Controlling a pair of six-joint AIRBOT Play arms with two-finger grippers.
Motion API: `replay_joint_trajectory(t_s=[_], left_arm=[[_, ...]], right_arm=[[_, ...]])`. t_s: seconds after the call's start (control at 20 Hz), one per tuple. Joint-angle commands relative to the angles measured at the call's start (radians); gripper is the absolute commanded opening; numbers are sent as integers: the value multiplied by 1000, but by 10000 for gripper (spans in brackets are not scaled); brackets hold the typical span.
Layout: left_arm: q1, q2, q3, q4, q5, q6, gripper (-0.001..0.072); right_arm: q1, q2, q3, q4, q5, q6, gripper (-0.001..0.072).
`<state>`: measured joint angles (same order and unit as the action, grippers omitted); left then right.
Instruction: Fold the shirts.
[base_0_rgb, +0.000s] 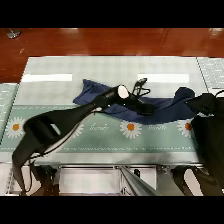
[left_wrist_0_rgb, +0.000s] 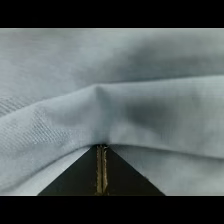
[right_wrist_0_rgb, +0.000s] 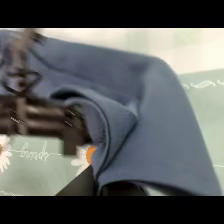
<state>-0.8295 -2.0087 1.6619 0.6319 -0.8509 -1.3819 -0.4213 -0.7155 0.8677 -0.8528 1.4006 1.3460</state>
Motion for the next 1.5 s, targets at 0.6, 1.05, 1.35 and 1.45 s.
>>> replay_joint_trajectory(t_s=[0.6, 1.05, 1.35, 1.45], left_arm=[[672, 602, -143, 251, -402, 8, 27], [848, 1627, -1036, 251, -48, -157, 27], [846, 1675, -1204, 251, -98, -201, 27], [846, 1636, -1205, 251, -97, -197, 27]], right_arm=[[469, -320, 342, 6, -151, 71, 17], [843, -953, 855, 3, -257, 146, 18], [980, -1307, 1170, 10, -242, 207, 18], [992, -1371, 1200, 38, -261, 226, 18]])
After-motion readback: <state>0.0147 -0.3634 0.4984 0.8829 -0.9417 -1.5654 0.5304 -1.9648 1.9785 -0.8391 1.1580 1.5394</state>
